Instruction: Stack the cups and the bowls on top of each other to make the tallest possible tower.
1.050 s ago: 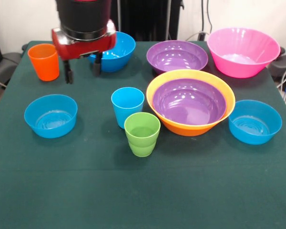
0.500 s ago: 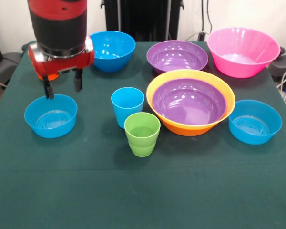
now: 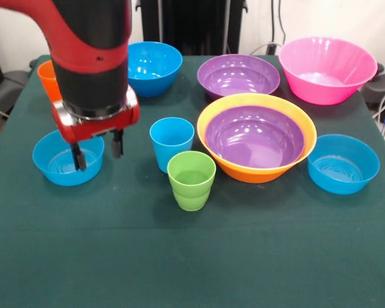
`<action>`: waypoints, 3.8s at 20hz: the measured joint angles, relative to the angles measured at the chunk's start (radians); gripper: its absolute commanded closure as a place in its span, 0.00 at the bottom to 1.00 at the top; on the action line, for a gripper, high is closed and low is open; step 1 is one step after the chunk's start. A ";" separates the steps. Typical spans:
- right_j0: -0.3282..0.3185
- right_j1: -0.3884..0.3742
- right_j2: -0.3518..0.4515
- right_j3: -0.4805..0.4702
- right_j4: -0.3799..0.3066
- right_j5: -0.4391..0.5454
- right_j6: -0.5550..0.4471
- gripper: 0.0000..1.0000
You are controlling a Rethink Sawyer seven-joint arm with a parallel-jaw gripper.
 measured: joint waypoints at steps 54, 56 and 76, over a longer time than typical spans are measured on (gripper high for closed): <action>-0.148 -0.100 0.138 0.122 -0.084 -0.144 -0.210 0.00; -0.158 -0.103 0.138 0.142 -0.081 -0.165 -0.210 0.00; -0.115 -0.081 0.135 0.160 -0.080 -0.129 -0.210 0.00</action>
